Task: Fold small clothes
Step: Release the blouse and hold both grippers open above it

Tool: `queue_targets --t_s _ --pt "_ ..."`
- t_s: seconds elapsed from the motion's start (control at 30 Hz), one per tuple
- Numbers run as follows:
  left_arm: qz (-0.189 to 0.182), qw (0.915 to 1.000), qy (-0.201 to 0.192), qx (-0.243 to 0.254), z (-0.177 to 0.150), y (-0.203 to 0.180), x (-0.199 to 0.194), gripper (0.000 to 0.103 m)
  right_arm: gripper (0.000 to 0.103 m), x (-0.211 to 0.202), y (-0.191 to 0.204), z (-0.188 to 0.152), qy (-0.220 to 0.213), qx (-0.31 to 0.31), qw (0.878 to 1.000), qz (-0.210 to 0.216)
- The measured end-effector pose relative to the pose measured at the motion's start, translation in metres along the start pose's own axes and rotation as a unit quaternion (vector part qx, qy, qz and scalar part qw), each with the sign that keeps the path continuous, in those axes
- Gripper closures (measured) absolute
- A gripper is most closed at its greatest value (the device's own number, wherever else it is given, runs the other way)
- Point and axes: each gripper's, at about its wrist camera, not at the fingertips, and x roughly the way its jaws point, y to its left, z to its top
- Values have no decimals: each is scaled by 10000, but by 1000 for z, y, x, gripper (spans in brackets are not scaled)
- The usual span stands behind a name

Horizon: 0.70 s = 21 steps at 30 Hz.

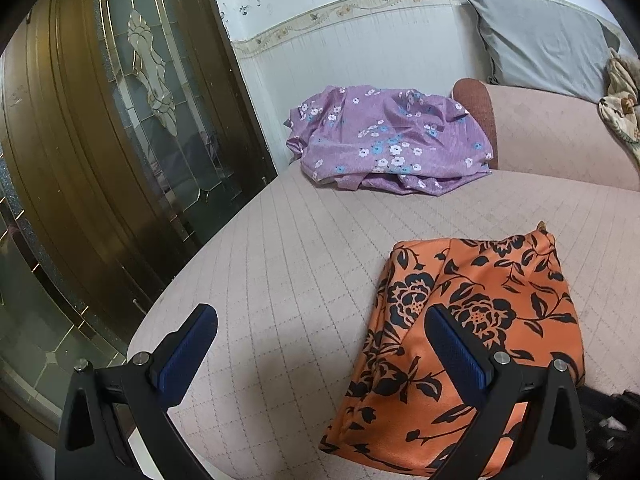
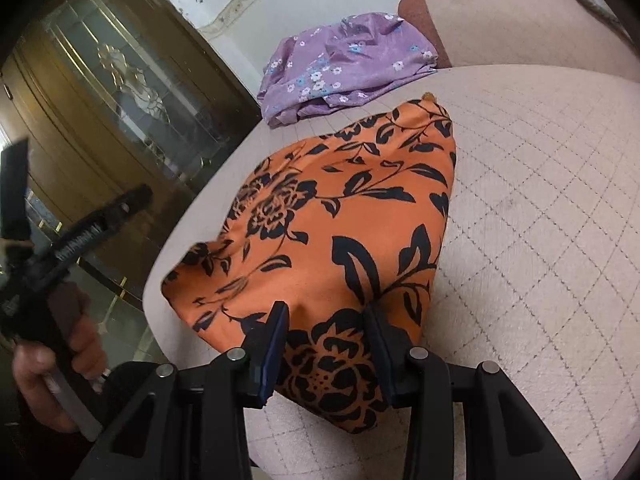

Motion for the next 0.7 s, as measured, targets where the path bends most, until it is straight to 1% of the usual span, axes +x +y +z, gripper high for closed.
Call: queue_targets --t_s 0.17,0.27,0.33,0.43,0.5,0.57,0.6,0.63,0.7 --pt "31 10000 52 26 -3 -2 6 0 59 -13 -17 9 -231 389 9990 65" --pt "58 9999 93 58 -3 -4 12 0 58 -21 -27 14 -404 621 9971 191" --pt "76 9998 156 75 -5 -6 19 0 58 -23 -28 16 -429 652 9965 312" --pt "123 9995 270 142 -11 -8 32 0 58 -17 -25 16 -302 592 9972 356" --pt "218 9984 466 213 -18 -9 48 0 58 -10 -22 13 -161 541 9978 340" --pt "357 9951 867 297 -29 -11 72 0 57 2 -20 9 81 504 9982 316" --pt "437 9916 1160 358 -37 -13 86 0 57 5 -19 8 118 445 9986 266" --pt "415 9905 1269 327 -42 -12 94 0 57 6 -17 8 106 370 9990 242" --pt "302 9932 1119 138 -41 -6 89 0 55 6 -17 8 114 396 9987 313"
